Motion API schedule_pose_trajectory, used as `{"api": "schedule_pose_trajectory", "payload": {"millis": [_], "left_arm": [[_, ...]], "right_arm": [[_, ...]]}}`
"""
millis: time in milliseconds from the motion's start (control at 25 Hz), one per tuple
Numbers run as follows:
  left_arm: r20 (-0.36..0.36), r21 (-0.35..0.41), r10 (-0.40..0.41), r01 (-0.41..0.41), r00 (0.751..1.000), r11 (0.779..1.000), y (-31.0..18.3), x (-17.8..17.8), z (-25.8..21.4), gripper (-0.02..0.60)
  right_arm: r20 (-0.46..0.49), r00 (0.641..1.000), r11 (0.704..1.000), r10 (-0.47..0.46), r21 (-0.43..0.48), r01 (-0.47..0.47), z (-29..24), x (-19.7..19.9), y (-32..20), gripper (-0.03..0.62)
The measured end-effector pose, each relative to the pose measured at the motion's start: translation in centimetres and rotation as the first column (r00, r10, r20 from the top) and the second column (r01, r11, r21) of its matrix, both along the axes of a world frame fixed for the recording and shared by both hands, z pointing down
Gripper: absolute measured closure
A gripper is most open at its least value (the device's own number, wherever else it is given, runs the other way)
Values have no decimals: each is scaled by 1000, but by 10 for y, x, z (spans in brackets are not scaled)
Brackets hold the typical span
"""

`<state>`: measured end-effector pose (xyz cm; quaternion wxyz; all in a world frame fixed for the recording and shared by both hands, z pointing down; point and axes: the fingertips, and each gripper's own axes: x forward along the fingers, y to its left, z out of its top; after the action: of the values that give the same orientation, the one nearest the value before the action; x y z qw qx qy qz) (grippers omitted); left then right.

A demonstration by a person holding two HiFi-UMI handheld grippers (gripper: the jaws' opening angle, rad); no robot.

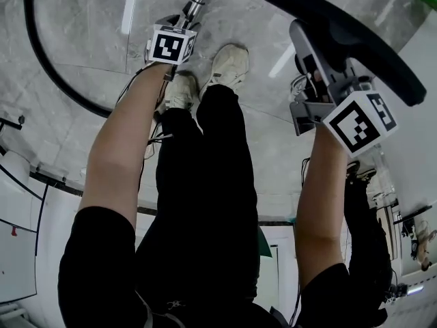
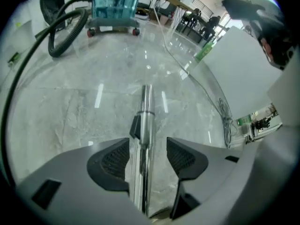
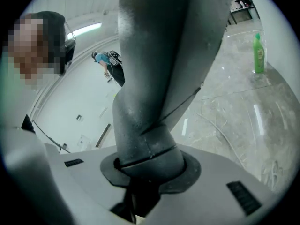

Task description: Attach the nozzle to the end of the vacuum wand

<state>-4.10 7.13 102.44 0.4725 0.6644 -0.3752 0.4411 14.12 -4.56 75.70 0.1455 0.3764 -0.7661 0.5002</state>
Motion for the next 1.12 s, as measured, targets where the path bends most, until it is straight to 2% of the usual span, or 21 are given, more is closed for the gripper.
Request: {"api": "schedule_pose_trajectory", "payload": {"millis": [40,80,120,200,280,400,480,600,680,840,1000,1080,1120], "left_arm": [[-23,23,-30,31,999,999,-9,-1,-21,349],[-60,47,-69,72,996,996,-18,0,-48,380],[-102,85,-107,116,989,990,-30,1,-79,570],[-160,204,-131,163,978,965,-58,5,-150,574],[-186,324,-122,178,975,929,-88,8,-223,574],[-197,433,-97,175,976,884,-108,16,-325,574],[-199,481,-83,171,976,860,-117,21,-394,574],[-224,518,-83,191,971,834,-125,29,-494,574],[-230,537,-70,187,971,823,-124,30,-558,574],[-162,622,-21,119,986,774,-126,15,-682,574],[-172,653,-50,152,984,742,-130,-4,-797,574],[-163,688,-31,136,986,713,-130,-3,-859,574],[-148,718,-13,116,989,687,-130,-1,-891,574]], "right_arm": [[-15,1000,1000,24,-14,-24,-5,2,3,474],[-33,998,998,51,-33,-52,-9,4,7,474],[-48,995,995,82,-52,-84,-13,6,11,474],[-46,987,985,155,-76,-158,-26,8,15,474],[-22,972,969,234,-74,-235,-46,8,13,474],[34,941,940,337,-58,-335,-96,6,12,474],[96,921,926,377,-29,-376,-145,-2,6,474],[123,922,924,368,59,-377,-234,-14,-2,474],[100,929,922,357,120,-367,-300,-22,-3,474],[28,925,895,378,245,-373,-433,-36,-3,474],[-37,923,860,384,377,-343,-551,-49,-4,474],[-59,921,841,385,433,-324,-606,-53,-3,474],[-54,920,828,389,458,-323,-633,-54,-3,474]]}}
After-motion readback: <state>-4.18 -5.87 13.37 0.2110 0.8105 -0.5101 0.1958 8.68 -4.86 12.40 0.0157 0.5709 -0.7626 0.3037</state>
